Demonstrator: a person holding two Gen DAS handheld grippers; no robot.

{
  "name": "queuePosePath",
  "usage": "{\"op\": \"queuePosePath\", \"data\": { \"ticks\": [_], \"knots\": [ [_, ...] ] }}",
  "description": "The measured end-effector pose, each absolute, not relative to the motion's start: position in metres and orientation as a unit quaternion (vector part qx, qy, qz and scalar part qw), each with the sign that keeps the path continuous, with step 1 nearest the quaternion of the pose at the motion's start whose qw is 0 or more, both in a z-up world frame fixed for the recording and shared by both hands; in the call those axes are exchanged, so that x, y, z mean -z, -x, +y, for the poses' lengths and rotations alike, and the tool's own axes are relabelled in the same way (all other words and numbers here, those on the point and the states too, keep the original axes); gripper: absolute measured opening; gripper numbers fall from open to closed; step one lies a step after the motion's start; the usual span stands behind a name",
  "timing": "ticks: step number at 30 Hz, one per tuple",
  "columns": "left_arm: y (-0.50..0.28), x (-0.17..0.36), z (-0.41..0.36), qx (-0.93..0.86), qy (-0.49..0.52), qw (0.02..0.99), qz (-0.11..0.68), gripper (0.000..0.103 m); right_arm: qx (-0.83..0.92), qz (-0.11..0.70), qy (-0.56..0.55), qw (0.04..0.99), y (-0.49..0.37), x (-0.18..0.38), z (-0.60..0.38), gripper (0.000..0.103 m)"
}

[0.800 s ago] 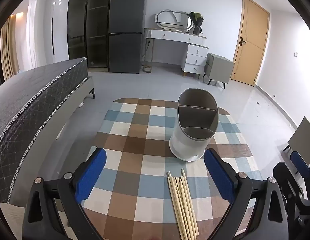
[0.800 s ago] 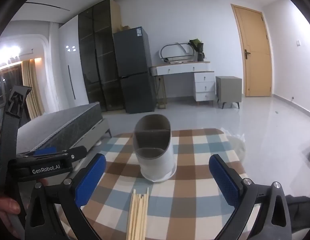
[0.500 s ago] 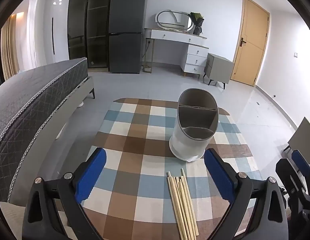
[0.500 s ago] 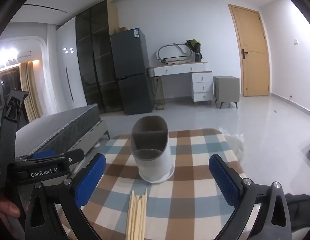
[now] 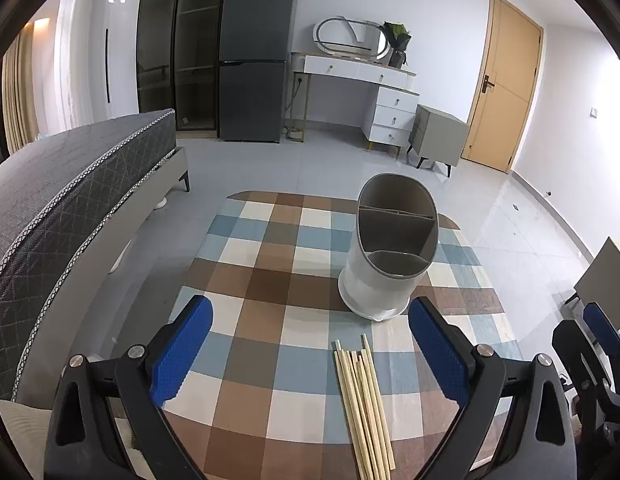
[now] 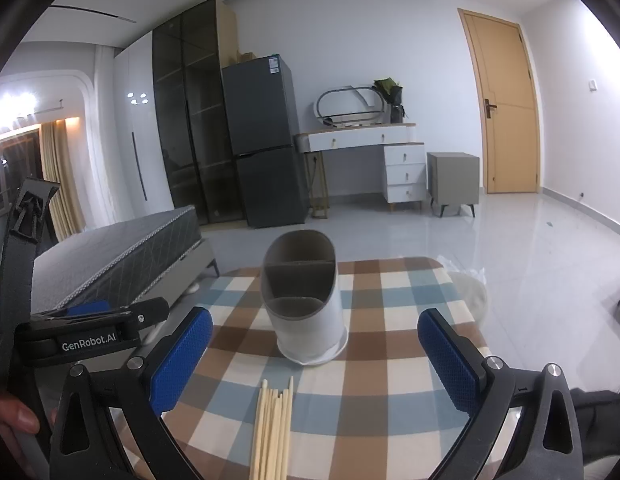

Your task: Organize utensils

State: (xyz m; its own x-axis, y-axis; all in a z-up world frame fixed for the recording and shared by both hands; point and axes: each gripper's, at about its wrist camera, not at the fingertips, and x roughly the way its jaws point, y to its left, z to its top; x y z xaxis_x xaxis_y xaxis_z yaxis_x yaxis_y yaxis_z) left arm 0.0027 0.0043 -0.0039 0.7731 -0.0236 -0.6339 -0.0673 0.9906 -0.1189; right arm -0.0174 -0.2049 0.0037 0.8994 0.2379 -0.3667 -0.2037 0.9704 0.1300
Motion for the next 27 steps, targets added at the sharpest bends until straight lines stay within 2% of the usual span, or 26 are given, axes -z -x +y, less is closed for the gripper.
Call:
{"op": "queuePosePath", "data": {
  "ticks": [27],
  "knots": [
    [-0.0022,0.0078,0.0012,-0.008,0.062,0.936,0.346,0.096,-0.109,0.203,-0.041,0.972,0.0163,-0.0018,-0.2062,0.103]
  ]
}}
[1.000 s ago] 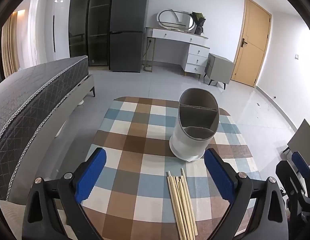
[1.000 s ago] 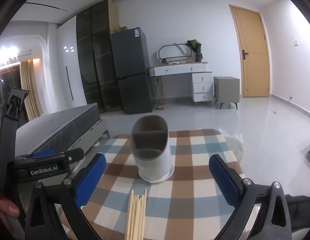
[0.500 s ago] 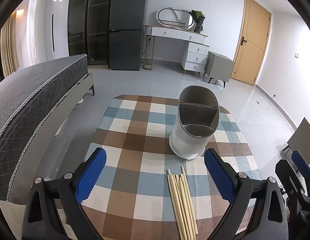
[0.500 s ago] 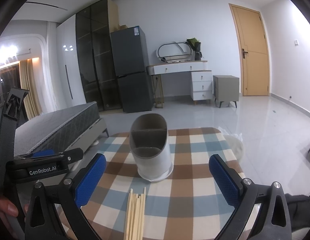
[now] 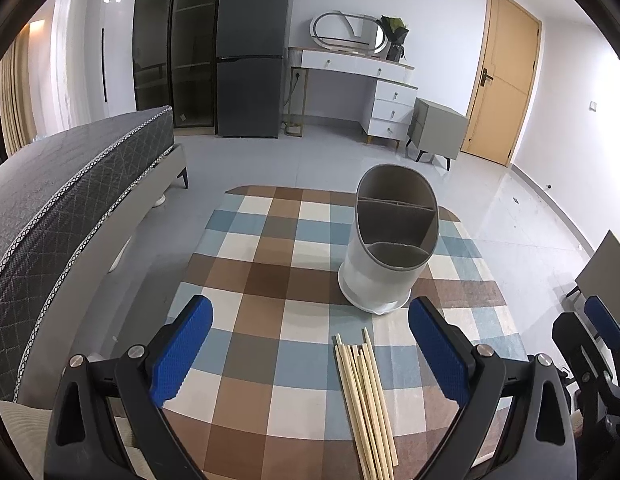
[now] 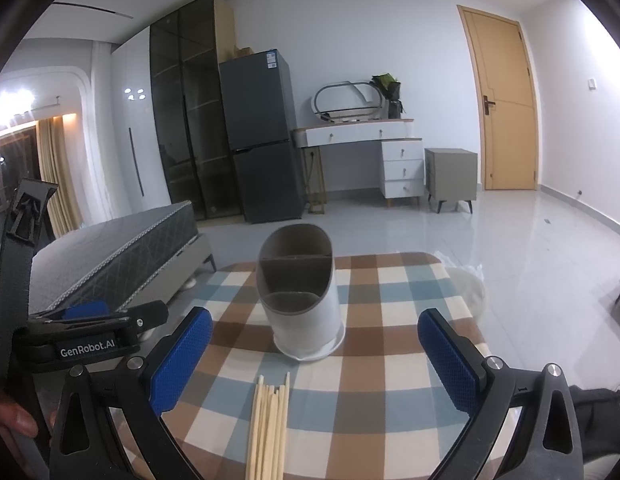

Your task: Organize utensils

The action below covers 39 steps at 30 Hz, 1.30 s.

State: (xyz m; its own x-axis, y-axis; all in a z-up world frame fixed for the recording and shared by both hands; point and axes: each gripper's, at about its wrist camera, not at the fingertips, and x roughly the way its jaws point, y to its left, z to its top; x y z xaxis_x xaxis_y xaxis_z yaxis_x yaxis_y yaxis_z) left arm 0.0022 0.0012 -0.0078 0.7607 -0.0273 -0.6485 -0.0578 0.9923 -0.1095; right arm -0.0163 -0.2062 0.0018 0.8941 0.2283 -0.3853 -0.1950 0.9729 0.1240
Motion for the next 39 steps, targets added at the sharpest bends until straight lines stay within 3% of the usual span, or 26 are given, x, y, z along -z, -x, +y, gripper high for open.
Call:
{"op": "queuePosePath", "data": {
  "ticks": [29,39],
  "knots": [
    [-0.005,0.009,0.003,-0.01,0.063,0.936,0.347,0.096,-0.109,0.209,-0.035,0.971,0.013,0.0,-0.204,0.103],
    [-0.016,0.021,0.008,-0.013,0.072,0.927,0.368,0.096,-0.12,0.258,-0.043,0.958,-0.006,0.013,-0.2,0.103]
  ]
}}
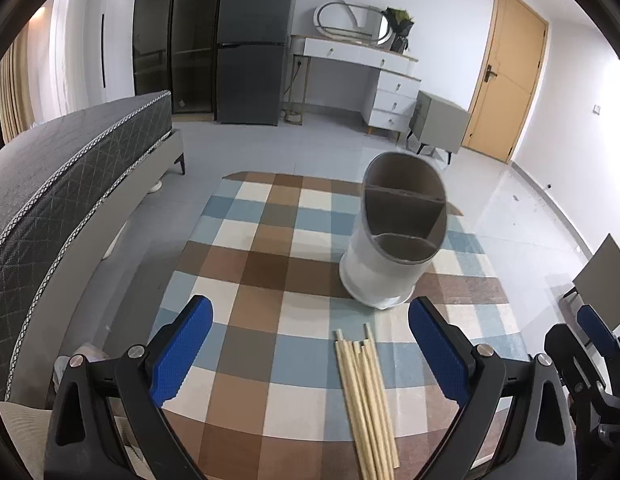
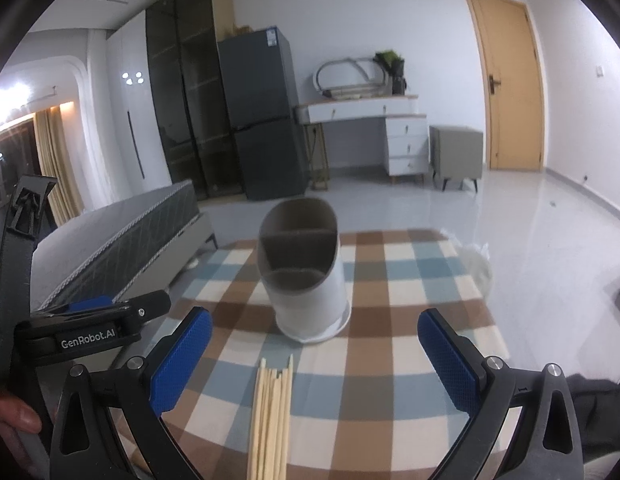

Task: Organize utensils
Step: 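Lower the right tool onto the chopsticks and pinch one chopstick, then lift the chopstick with the right tool and carry it above the holder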

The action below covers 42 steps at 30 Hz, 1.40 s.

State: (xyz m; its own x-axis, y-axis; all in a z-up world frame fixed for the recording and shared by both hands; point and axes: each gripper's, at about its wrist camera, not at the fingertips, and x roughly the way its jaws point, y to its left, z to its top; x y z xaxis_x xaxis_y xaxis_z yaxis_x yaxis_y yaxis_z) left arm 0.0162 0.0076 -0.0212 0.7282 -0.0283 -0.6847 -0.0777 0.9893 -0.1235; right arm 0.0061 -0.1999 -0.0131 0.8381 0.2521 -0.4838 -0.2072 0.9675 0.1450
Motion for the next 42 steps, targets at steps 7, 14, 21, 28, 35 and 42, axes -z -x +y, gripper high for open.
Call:
{"op": "queuePosePath", "data": {
  "ticks": [7,14,21,28,35,42],
  "knots": [
    [-0.043,0.046,0.04,-0.064,0.117,0.888,0.44,0.096,-0.146,0.369,-0.019,0.918,-0.049,0.047,-0.181,0.093],
    [-0.058,0.069,0.066,-0.097,0.162,0.853,0.487,0.096,-0.169,0.496,0.012,0.852,-0.105,0.113,-0.152,0.057],
    [-0.067,0.08,0.076,-0.103,0.169,0.837,0.509,0.096,-0.171,0.531,0.039,0.829,-0.141,0.147,-0.127,0.04],
    [-0.072,0.088,0.079,-0.11,0.158,0.831,0.521,0.096,-0.153,0.536,0.081,0.827,-0.143,0.161,-0.115,0.024],
    [-0.074,0.09,0.072,-0.114,0.129,0.837,0.52,0.096,-0.16,0.521,0.113,0.831,-0.13,0.159,-0.106,0.005],
    [-0.073,0.086,0.066,-0.11,0.105,0.848,0.509,0.096,-0.164,0.507,0.055,0.844,-0.123,0.142,-0.133,0.004]
  ]
}}
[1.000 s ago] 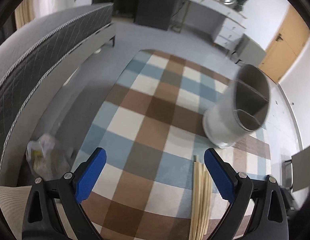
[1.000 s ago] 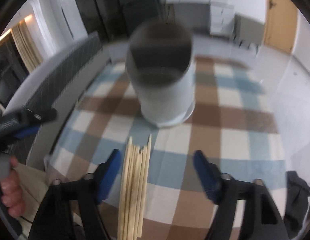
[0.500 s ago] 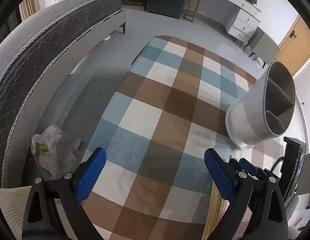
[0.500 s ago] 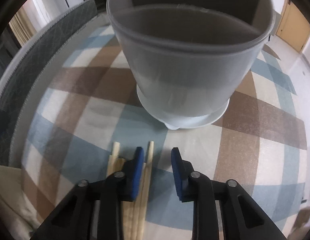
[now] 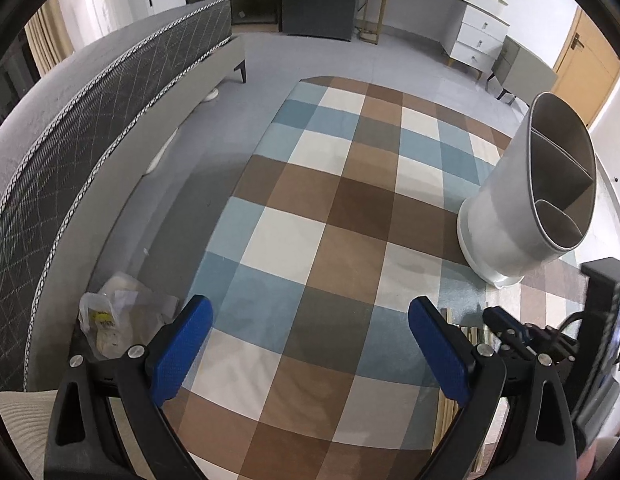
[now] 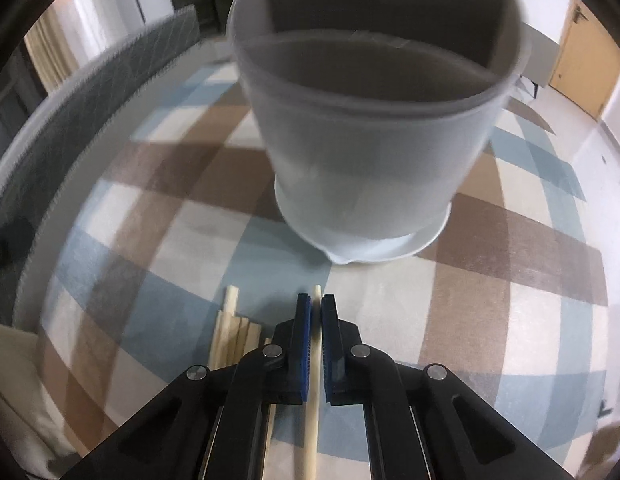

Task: Organize utensils
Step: 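Lift the chopstick with the right tool and carry it above the holder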

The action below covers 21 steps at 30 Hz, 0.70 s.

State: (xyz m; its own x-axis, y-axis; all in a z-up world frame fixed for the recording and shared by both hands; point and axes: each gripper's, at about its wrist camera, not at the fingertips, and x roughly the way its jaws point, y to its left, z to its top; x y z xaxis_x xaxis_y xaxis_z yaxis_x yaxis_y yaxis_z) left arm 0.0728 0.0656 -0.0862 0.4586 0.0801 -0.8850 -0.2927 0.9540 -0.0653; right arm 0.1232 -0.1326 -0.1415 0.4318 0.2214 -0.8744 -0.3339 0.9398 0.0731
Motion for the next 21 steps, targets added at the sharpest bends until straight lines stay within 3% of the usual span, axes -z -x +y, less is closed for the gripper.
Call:
{"op": "queuePosePath", "data": {
  "ticks": [12,21],
  "knots": [
    [-0.072,0.083,0.043,-0.08,0.073,0.862,0.495,0.096,-0.168,0.45,-0.06,0.875,-0.099,0.091,-0.191,0.004],
    [-0.077,0.118,0.023,-0.023,0.094,0.824,0.558,0.096,-0.17,0.423,-0.195,0.868,-0.089,0.076,-0.242,0.004]
  ]
}}
